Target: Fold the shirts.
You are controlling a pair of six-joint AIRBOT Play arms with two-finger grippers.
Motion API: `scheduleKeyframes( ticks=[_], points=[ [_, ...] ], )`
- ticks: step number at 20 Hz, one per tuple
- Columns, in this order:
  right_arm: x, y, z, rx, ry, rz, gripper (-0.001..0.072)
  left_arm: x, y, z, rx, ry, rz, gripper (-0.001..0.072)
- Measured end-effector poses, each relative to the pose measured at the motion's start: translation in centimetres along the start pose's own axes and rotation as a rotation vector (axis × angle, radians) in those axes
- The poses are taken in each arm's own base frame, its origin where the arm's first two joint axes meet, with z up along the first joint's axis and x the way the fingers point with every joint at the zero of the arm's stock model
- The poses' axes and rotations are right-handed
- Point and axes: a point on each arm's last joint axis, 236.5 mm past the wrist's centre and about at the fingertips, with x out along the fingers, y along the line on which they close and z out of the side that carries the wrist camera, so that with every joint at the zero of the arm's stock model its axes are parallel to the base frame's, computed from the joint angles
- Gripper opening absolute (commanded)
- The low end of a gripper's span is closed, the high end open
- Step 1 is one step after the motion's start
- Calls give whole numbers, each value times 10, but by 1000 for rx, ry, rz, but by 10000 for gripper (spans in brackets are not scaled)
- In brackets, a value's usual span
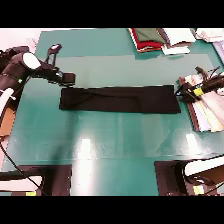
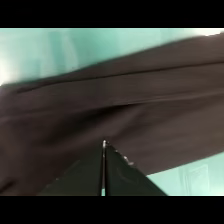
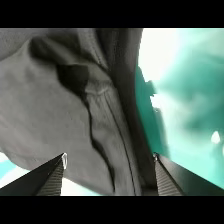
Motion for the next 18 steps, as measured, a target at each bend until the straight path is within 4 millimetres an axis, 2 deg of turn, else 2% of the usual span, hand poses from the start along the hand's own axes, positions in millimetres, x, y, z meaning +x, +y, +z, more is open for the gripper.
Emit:
scheduleKeyframes(
  ticks=[1, 2, 3, 5, 8, 11, 14, 18],
  points=[
    [8, -1, -1, 9, 4, 12, 622, 5, -10, -2, 7, 6, -13, 27],
    [15, 4, -1, 12, 9, 34, 536, 11, -22, -3, 11, 5, -27, 27],
    [23, 9, 0, 9, 13, 51, 416, 18, -33, -4, 15, 6, -39, 26],
    [36, 14, 3, -20, 21, 50, 31, 32, -54, -8, 25, 7, -62, 26],
    [36, 35, 16, -114, -7, 45, 18, 54, -84, -12, 49, 1, -91, 25],
    [7, 79, 32, -249, -82, 50, 18, 80, -114, -14, 82, 5, -118, 25],
    [-32, 140, 39, -382, -165, 57, 17, 108, -138, -11, 114, 14, -140, 25],
    [-67, 228, 29, -545, -239, 82, 18, 146, -158, -16, 123, 57, -168, 25]
  ],
)
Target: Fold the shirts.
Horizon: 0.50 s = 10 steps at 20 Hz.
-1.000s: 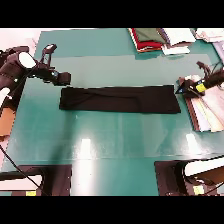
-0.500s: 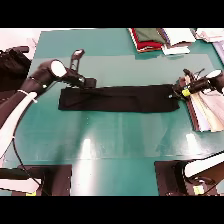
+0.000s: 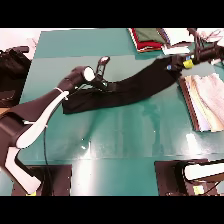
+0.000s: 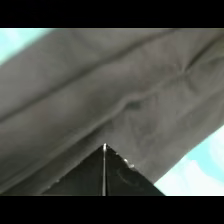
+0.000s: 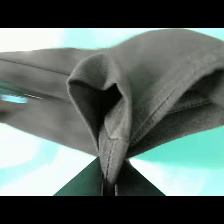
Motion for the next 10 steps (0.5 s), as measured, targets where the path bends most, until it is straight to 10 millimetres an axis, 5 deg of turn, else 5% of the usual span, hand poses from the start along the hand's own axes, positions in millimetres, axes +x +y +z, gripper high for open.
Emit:
scheduleKeyframes(
  ticks=[5, 10],
  points=[
    [-10, 88, 22, -148, -41, 56, 18, 23, -3, -9, -14, 40, -16, 25],
    [-3, 140, 22, -215, -42, 106, 17, 25, -4, -7, -9, 43, -18, 26]
  ],
)
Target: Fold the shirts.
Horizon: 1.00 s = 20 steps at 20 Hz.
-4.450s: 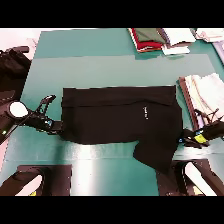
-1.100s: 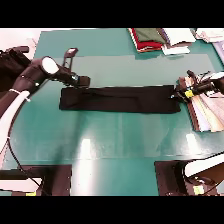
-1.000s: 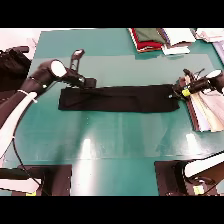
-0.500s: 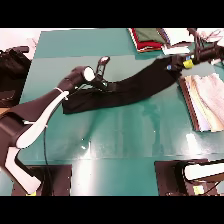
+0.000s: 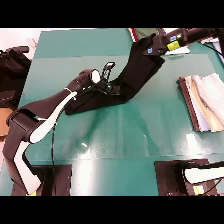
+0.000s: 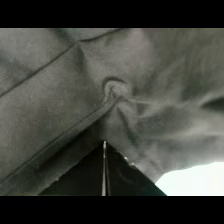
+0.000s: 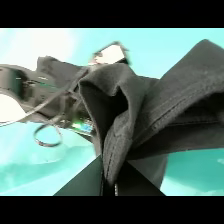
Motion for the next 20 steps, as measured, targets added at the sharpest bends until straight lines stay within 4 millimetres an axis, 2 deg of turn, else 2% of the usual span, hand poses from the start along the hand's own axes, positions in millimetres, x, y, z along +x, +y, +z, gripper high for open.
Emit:
scheduleKeyframes(
  ticks=[3, 5, 6, 7, 9, 10, 11, 12, 13, 15, 16, 17, 18, 20],
  points=[
    [14, 22, 3, -31, 8, 31, 17, -21, 6, 15, 45, -14, 36, 26],
    [31, 39, 5, -55, 22, 58, 18, -55, 26, 35, 71, -43, 96, 26],
    [41, 48, 4, -68, 31, 77, 18, -79, 39, 45, 74, -57, 130, 26],
    [54, 63, 3, -75, 39, 113, 18, -105, 52, 55, 68, -82, 160, 27],
    [85, 95, 5, -85, 31, 199, 21, -174, 89, 79, 52, -166, 252, 27],
    [103, 114, 4, -96, 26, 251, 104, -213, 106, 88, 34, -219, 294, 26],
    [125, 136, 3, -107, 15, 311, 290, -251, 118, 94, 18, -272, 329, 27],
    [145, 157, 4, -116, -11, 363, 351, -290, 127, 99, 4, -331, 359, 26],
    [164, 176, 4, -120, -37, 406, 351, -327, 136, 101, -8, -388, 392, 26],
    [199, 201, -1, -126, -78, 448, 346, -383, 148, 99, -30, -474, 447, 26],
    [207, 205, 0, -131, -97, 449, 346, -406, 151, 97, -36, -510, 469, 26],
    [211, 203, 2, -137, -108, 439, 345, -420, 151, 95, -41, -530, 479, 26],
    [212, 195, 2, -148, -105, 418, 345, -431, 150, 92, -45, -543, 486, 26],
    [207, 165, 3, -165, -77, 355, 345, -440, 148, 89, -46, -554, 492, 26]
  ],
)
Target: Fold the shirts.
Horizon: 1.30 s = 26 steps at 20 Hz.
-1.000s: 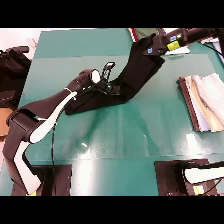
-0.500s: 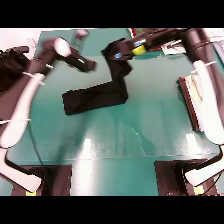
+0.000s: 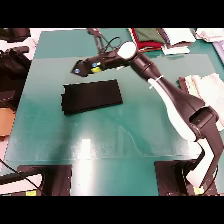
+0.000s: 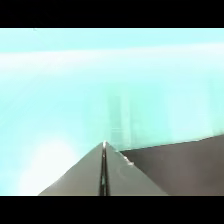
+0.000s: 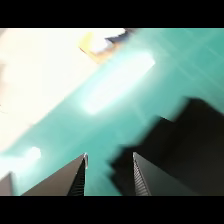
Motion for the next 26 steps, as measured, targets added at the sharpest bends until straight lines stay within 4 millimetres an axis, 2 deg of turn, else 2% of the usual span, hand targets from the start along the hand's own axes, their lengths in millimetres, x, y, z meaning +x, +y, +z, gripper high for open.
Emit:
scheduleKeyframes(
  ticks=[2, 4, 5, 6, 7, 9, 11, 12, 14, 16, 17, 19, 20, 21, 24, 26],
  points=[
    [-28, -41, -10, 24, 54, -88, 344, -4, -9, 1, 16, -5, -13, 26],
    [-61, -87, -27, 94, 107, -175, 348, -5, -27, 2, 38, -16, -45, 26],
    [-79, -112, -39, 144, 125, -217, 424, -6, -34, 4, 47, -24, -57, 26],
    [-94, -133, -53, 198, 147, -252, 608, -6, -41, 5, 56, -31, -68, 27],
    [-106, -152, -70, 251, 172, -278, 636, -7, -47, 5, 66, -33, -78, 27],
    [-120, -184, -103, 368, 211, -310, 634, -8, -60, 6, 77, -39, -104, 26],
    [-119, -204, -135, 481, 246, -305, 629, -8, -64, 6, 85, -43, -108, 26],
    [-113, -207, -147, 528, 260, -284, 626, -8, -65, 6, 89, -43, -107, 26],
    [-94, -210, -164, 616, 274, -233, 625, -6, -69, 4, 91, -39, -117, 27],
    [-70, -205, -170, 659, 278, -181, 623, -5, -69, 2, 91, -29, -117, 26],
    [-57, -201, -170, 668, 277, -154, 600, -3, -69, 0, 92, -21, -116, 26],
    [-30, -196, -168, 667, 271, -120, 380, -2, -70, -3, 93, -6, -118, 26],
    [-18, -194, -165, 654, 266, -115, 229, -1, -70, -6, 94, 3, -119, 26],
    [-7, -194, -161, 635, 254, -116, 26, -1, -71, -7, 93, 8, -121, 26],
    [14, -187, -131, 573, 178, -109, 18, -1, -74, -9, 94, 17, -131, 26],
    [10, -184, -102, 519, 119, -114, 18, -2, -87, -11, 109, 20, -153, 26]
  ],
)
